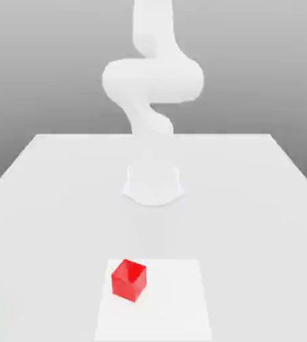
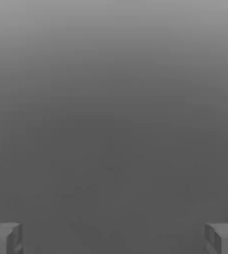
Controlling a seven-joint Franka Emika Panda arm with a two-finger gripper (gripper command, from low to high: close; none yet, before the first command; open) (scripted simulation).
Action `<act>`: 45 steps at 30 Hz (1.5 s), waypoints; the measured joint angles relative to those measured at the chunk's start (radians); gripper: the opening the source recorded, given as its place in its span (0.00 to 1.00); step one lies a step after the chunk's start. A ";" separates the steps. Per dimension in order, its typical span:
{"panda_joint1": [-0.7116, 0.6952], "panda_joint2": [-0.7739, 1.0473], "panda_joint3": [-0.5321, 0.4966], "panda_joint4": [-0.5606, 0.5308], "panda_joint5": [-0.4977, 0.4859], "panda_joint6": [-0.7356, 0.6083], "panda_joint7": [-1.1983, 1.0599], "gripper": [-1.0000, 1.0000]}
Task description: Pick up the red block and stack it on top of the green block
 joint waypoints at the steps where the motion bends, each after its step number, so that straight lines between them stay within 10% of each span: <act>1: -0.005 0.041 -0.001 -0.023 0.004 0.024 0.013 0.50; 25: -0.098 0.919 -0.005 -0.384 -0.004 0.587 0.297 0.50; 26: -0.097 0.954 -0.005 -0.380 -0.002 0.617 0.297 0.00; 39: -0.102 0.772 -0.002 -0.406 -0.010 0.462 0.302 0.00; 45: -0.230 0.825 -0.076 -0.228 0.010 0.336 0.384 0.00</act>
